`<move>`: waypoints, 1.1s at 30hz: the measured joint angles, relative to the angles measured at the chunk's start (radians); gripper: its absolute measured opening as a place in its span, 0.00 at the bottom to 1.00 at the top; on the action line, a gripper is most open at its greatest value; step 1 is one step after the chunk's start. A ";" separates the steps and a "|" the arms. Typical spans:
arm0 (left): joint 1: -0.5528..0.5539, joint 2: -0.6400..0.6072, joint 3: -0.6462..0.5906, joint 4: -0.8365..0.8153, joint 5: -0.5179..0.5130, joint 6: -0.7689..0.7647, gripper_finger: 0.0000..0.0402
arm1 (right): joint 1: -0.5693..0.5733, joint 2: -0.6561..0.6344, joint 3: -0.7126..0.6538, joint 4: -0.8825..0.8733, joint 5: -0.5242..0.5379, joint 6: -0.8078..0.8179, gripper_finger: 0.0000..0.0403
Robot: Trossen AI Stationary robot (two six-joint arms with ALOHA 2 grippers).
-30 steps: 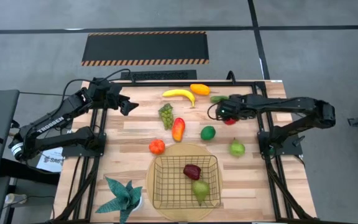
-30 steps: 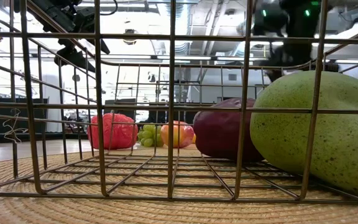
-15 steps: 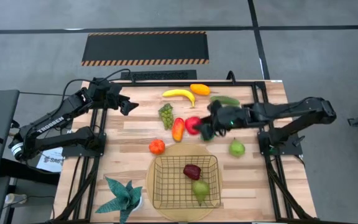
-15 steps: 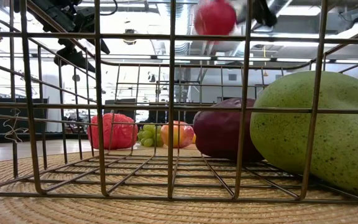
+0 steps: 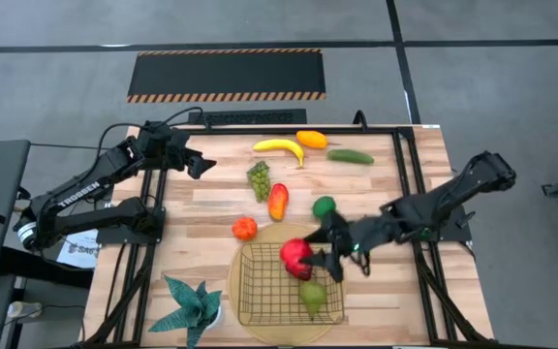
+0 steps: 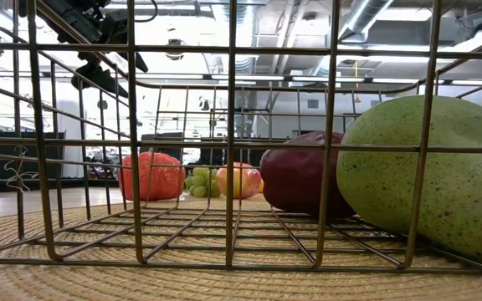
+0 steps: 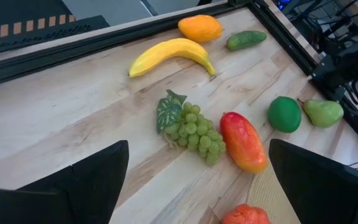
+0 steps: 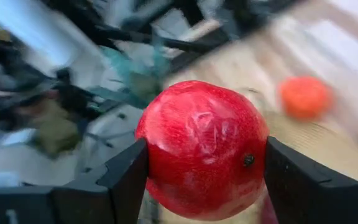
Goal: Build produce basket
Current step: Put the red apple into the wire basket
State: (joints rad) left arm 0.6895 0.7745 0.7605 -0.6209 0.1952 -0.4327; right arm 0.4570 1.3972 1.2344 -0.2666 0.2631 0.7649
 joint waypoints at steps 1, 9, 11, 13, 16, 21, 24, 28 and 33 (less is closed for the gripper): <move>0.000 0.000 0.000 -0.004 0.000 0.000 0.93 | 0.010 0.020 -0.001 0.006 -0.008 -0.004 0.69; 0.000 0.000 0.000 -0.028 0.000 -0.001 0.93 | 0.053 0.164 -0.002 0.053 -0.034 -0.057 0.69; 0.000 0.000 0.000 -0.025 0.000 -0.002 0.93 | 0.054 0.200 -0.006 0.037 -0.050 -0.096 0.69; 0.000 0.000 0.000 -0.026 0.000 -0.002 0.93 | 0.051 0.242 -0.002 0.067 -0.073 -0.119 0.69; 0.000 0.000 0.000 -0.026 0.000 -0.001 0.93 | 0.049 0.296 -0.003 0.077 -0.098 -0.137 0.69; 0.000 0.000 0.000 -0.026 0.000 -0.001 0.93 | 0.047 0.369 -0.003 0.072 -0.109 -0.161 0.69; 0.000 0.000 0.000 -0.026 0.000 -0.001 0.93 | 0.047 0.393 -0.003 0.068 -0.114 -0.188 0.69; 0.000 0.000 0.000 -0.026 0.000 -0.001 0.93 | 0.046 0.410 0.007 0.060 -0.136 -0.217 0.69; 0.000 0.000 0.000 -0.026 0.000 -0.001 0.93 | 0.046 0.409 0.008 0.027 -0.137 -0.225 0.69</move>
State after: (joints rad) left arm 0.6891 0.7744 0.7605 -0.6466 0.1950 -0.4335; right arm 0.5034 1.8065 1.2427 -0.2392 0.1257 0.5404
